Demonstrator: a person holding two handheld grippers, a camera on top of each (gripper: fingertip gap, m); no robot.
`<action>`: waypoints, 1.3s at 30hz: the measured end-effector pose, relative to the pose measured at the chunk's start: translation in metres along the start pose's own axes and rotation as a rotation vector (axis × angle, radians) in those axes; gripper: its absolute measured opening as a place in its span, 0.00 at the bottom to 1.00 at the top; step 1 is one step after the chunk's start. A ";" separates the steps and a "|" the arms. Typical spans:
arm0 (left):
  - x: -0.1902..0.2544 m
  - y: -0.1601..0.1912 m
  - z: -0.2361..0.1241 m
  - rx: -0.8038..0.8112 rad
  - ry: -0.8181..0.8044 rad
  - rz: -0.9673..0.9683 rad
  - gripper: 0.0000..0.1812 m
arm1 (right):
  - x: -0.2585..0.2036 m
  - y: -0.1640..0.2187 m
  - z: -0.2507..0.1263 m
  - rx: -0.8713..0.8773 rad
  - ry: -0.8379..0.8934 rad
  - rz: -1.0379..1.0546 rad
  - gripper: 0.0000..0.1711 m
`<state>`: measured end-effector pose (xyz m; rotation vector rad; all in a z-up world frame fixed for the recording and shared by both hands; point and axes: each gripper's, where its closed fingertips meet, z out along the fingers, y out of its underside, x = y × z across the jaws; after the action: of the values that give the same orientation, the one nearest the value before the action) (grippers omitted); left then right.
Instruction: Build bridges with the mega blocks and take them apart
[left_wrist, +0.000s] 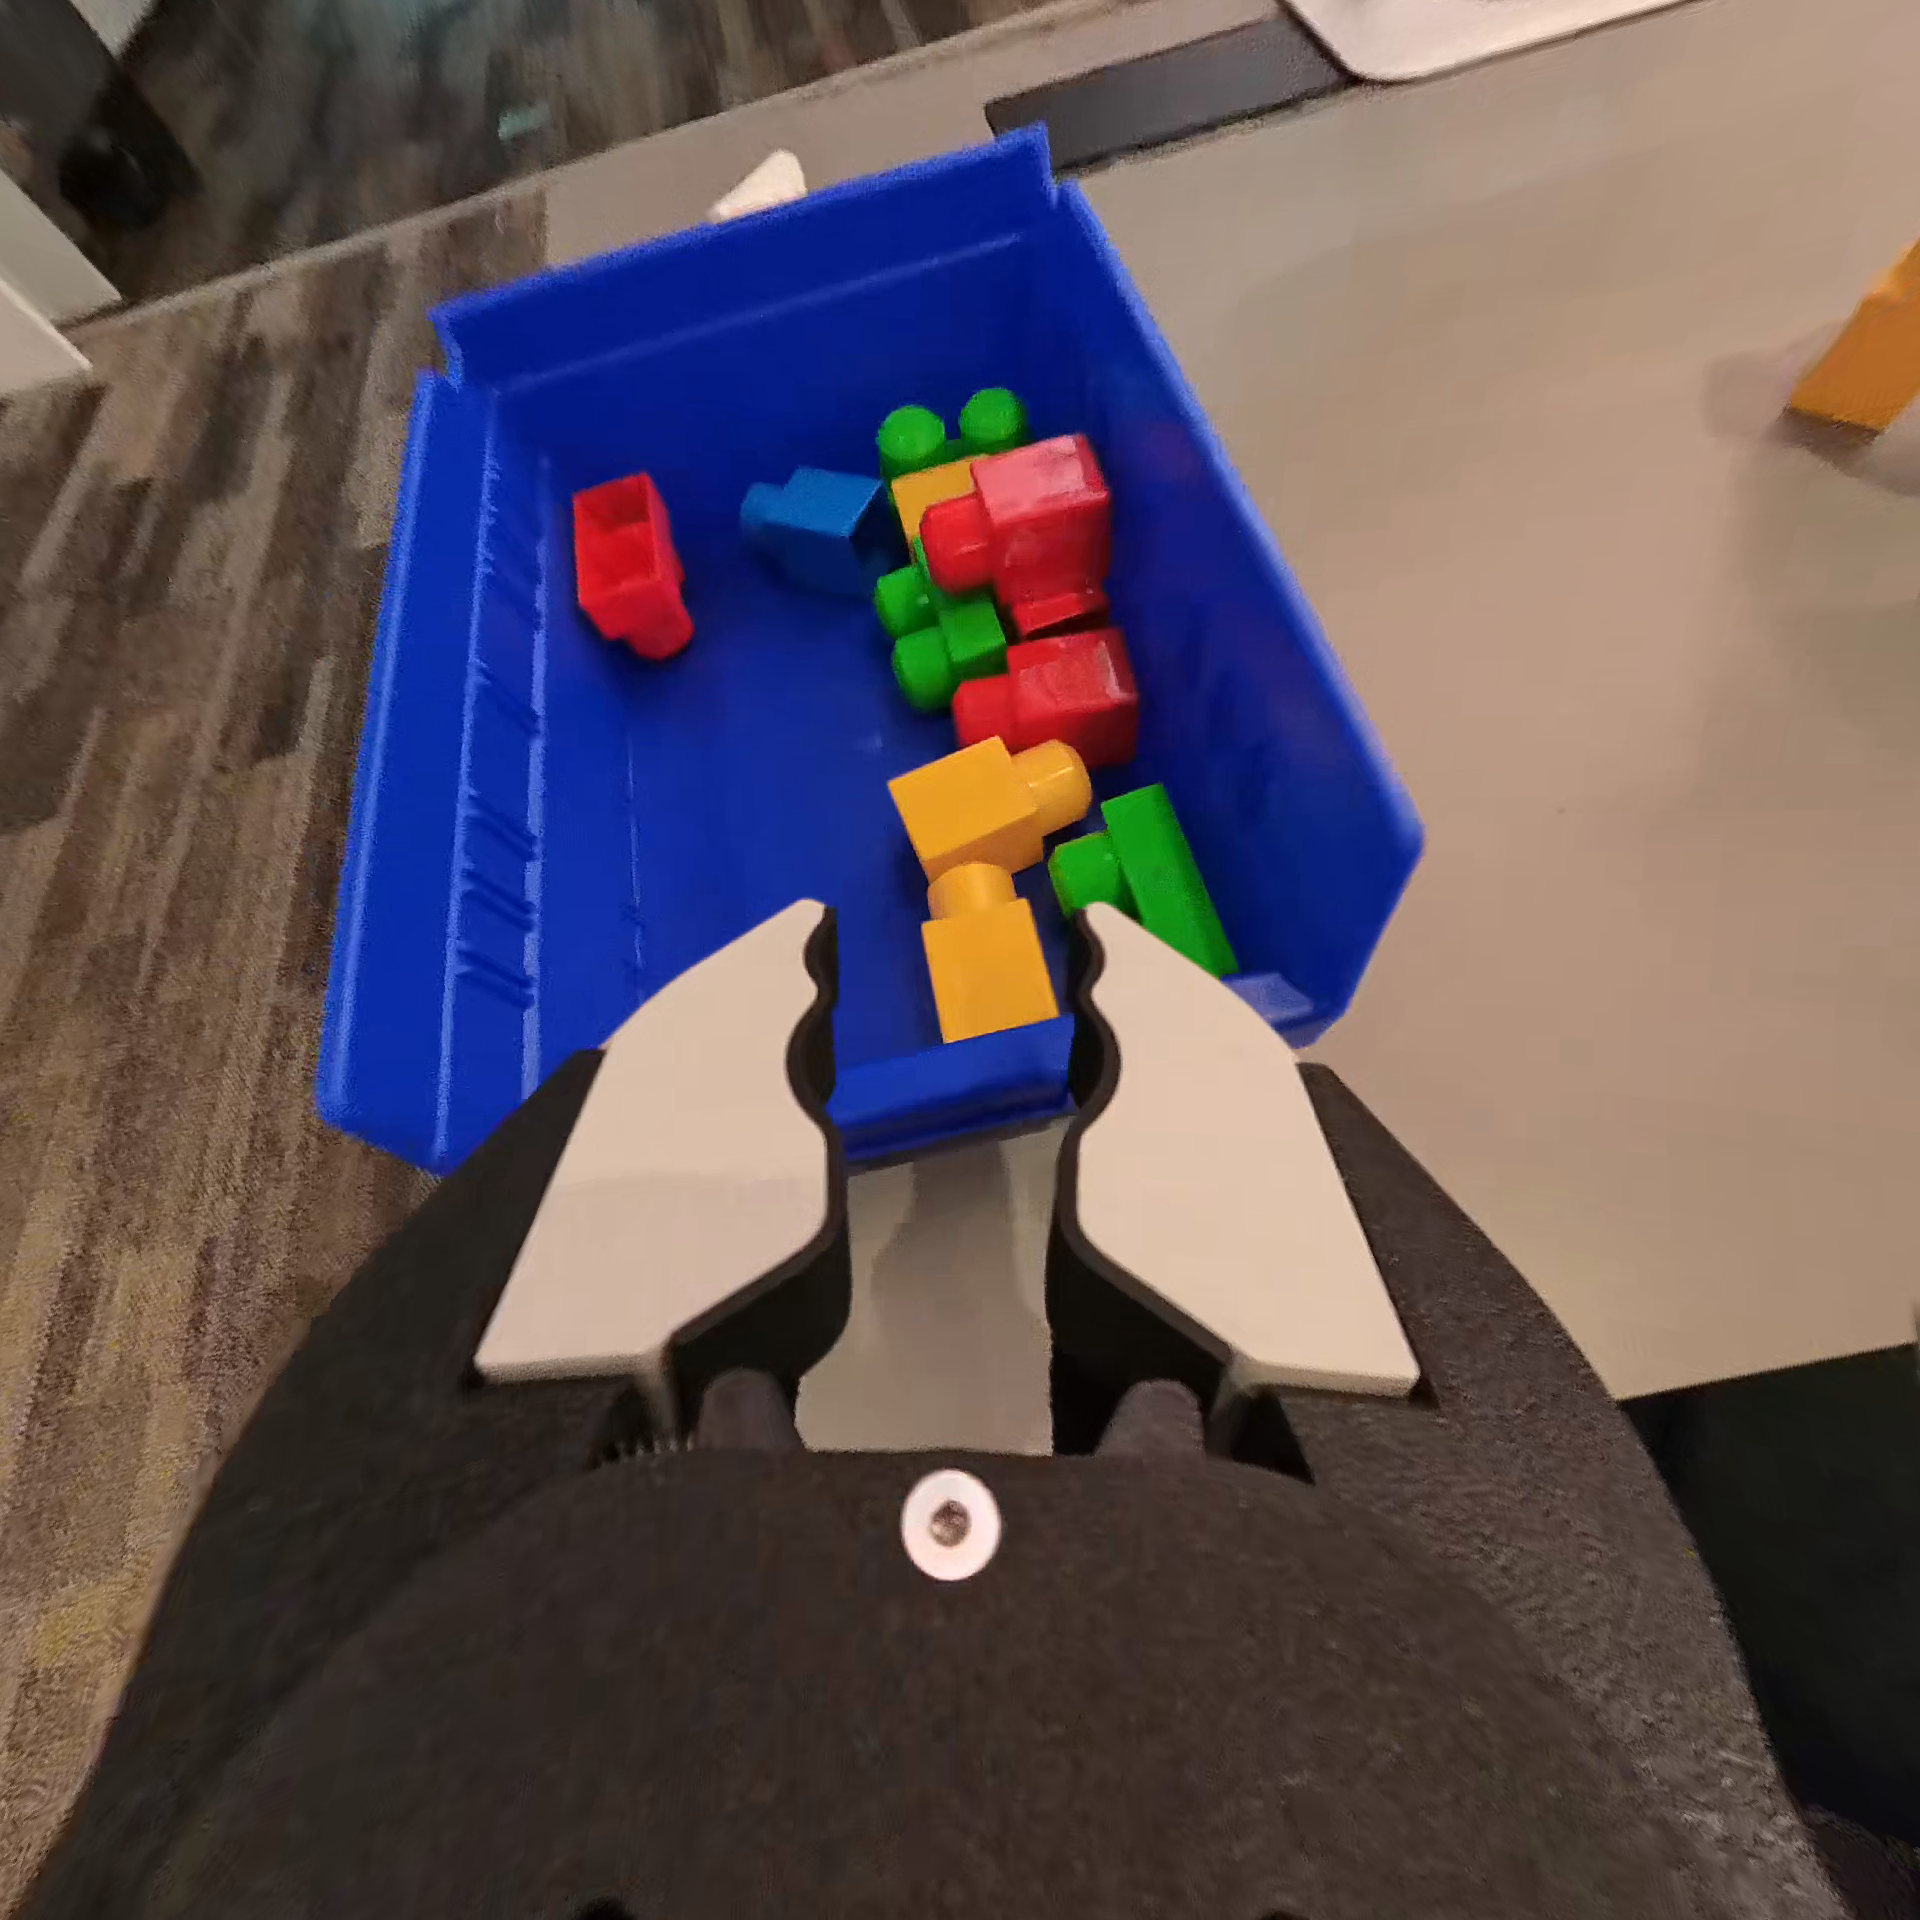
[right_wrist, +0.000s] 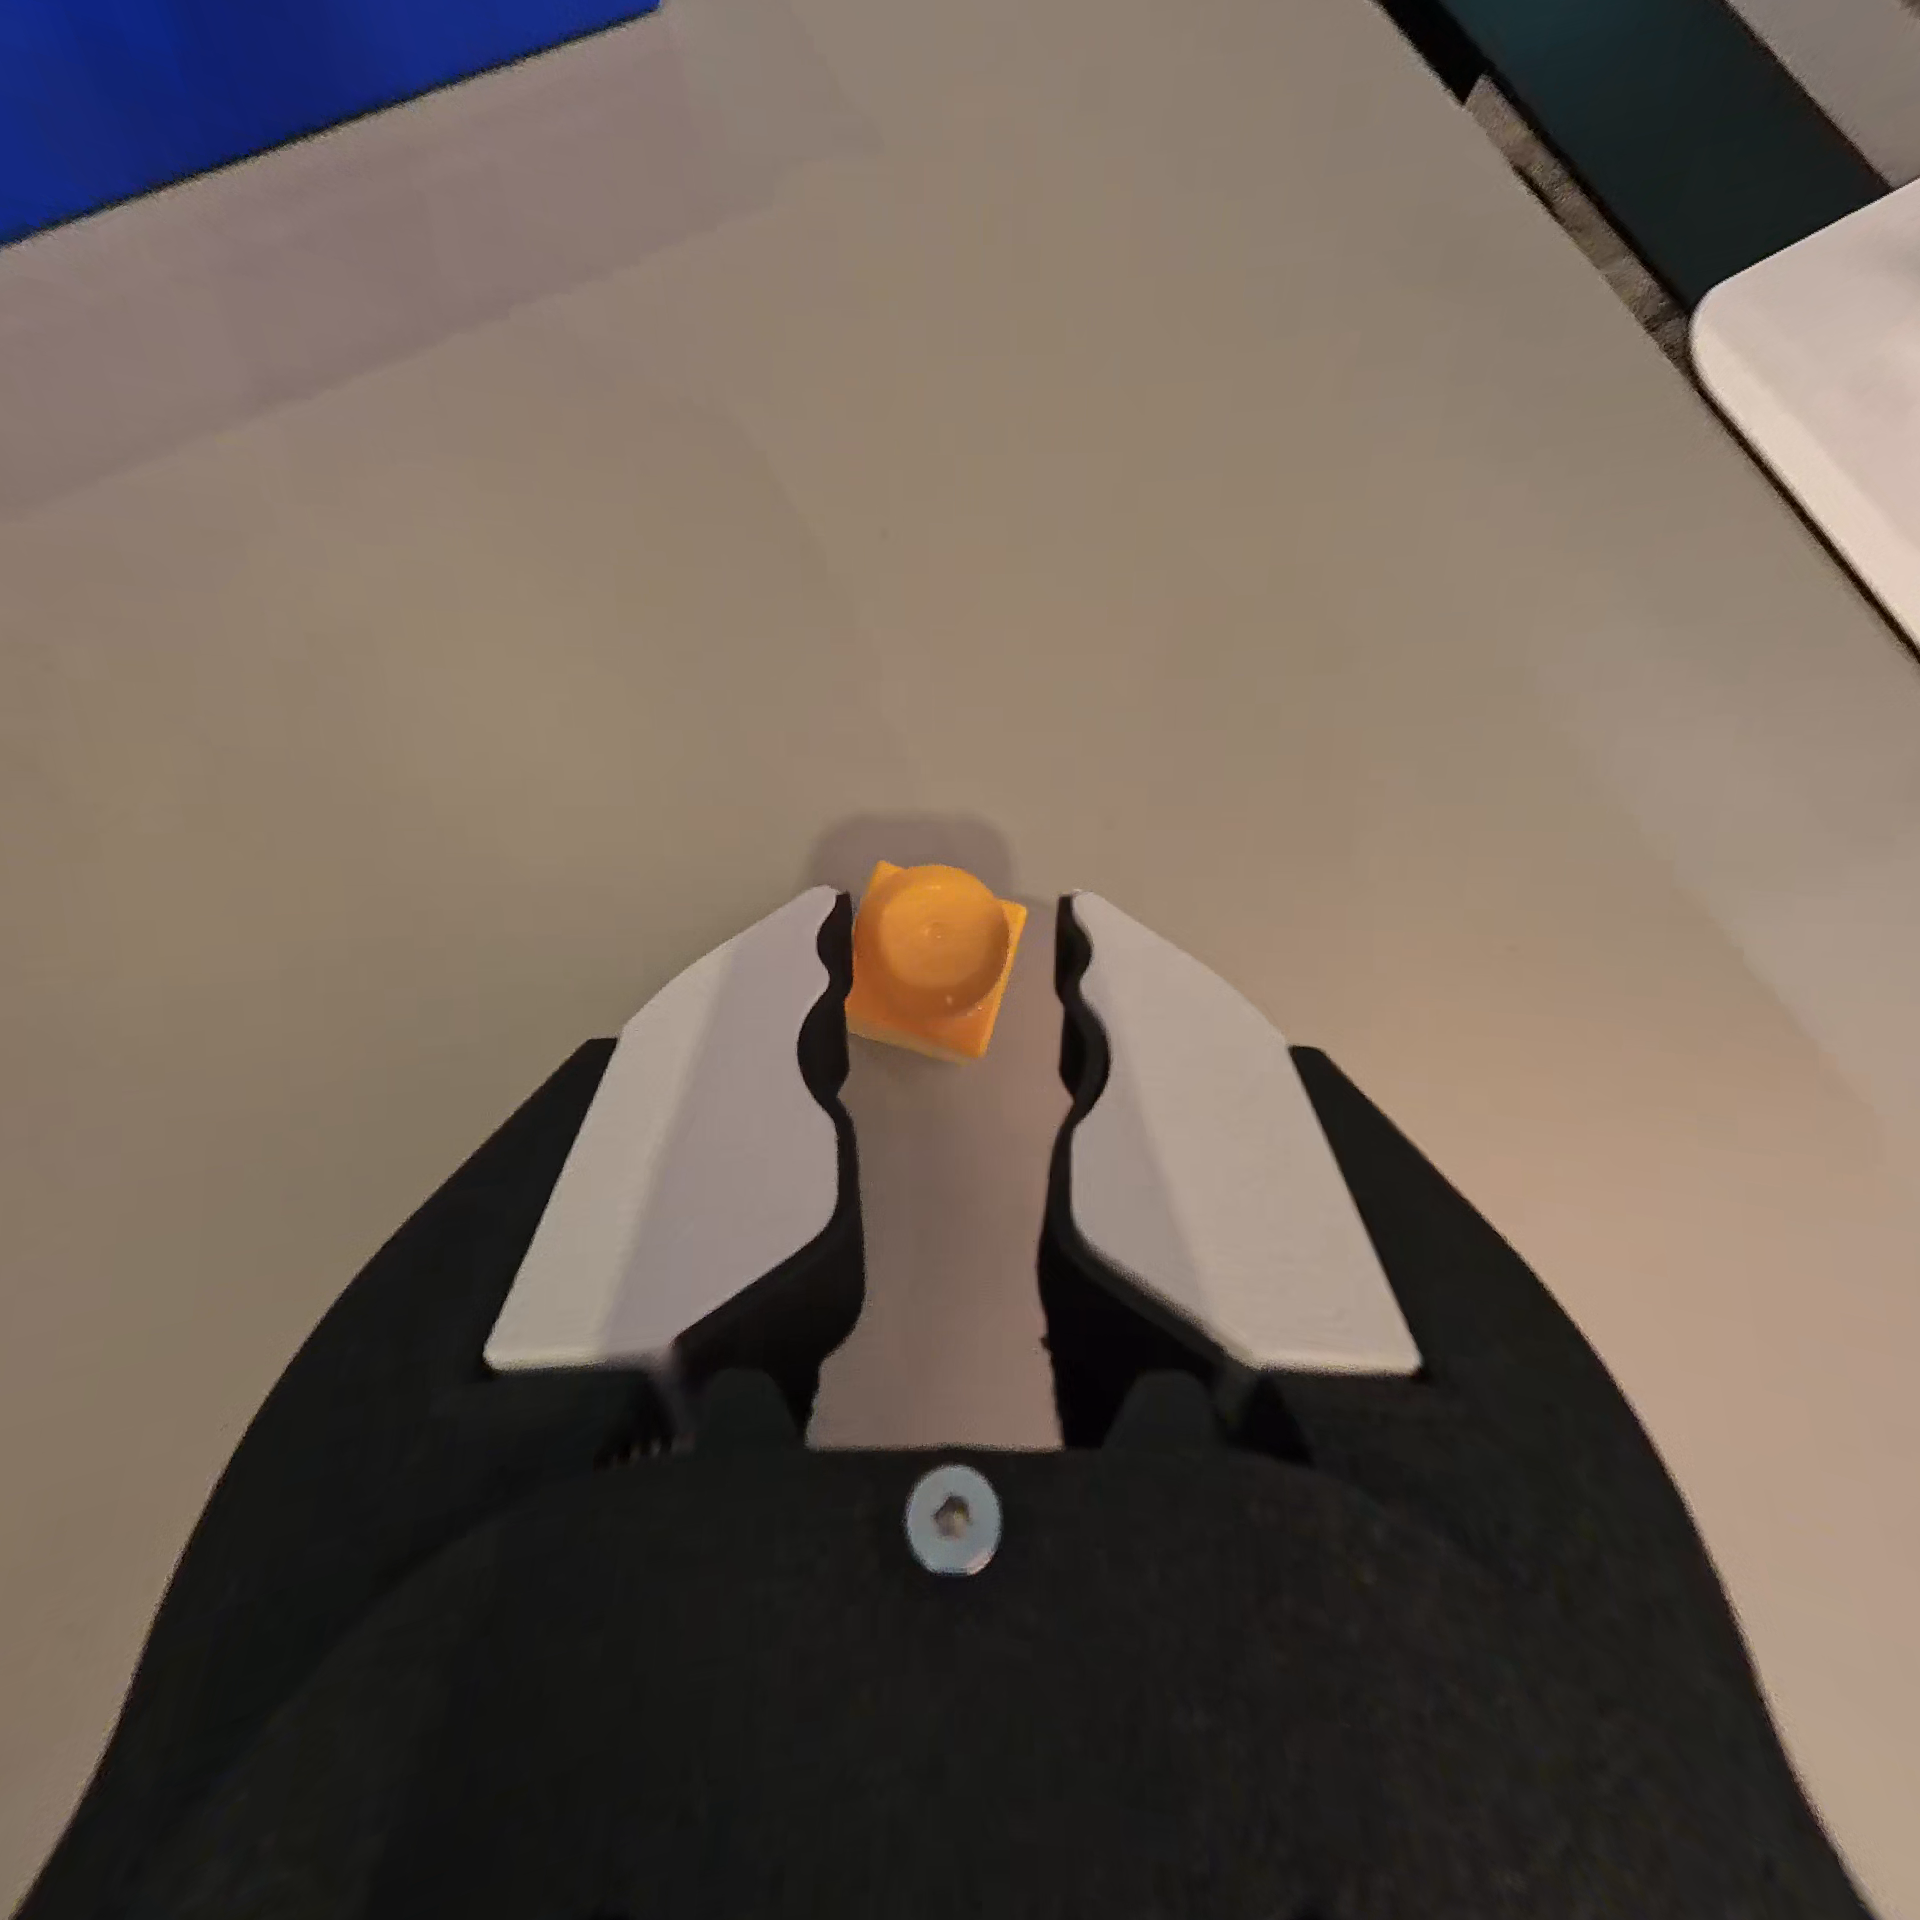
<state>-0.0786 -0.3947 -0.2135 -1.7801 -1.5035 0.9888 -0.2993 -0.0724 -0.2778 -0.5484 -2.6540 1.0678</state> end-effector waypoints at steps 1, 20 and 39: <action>0.000 0.005 0.006 -0.036 0.022 -0.009 0.24 | 0.002 -0.002 -0.002 0.015 0.010 0.002 0.23; 0.009 0.055 0.075 -0.753 0.177 -0.029 0.22 | -0.007 -0.006 -0.057 0.184 0.045 -0.031 0.23; 0.131 -0.124 0.003 0.135 0.348 0.149 0.19 | -0.114 -0.088 -0.126 0.611 -0.357 0.053 0.24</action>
<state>-0.1371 -0.2438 -0.1341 -1.8719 -1.0793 0.7796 -0.1754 -0.1016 -0.1350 -0.3188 -2.3788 2.0414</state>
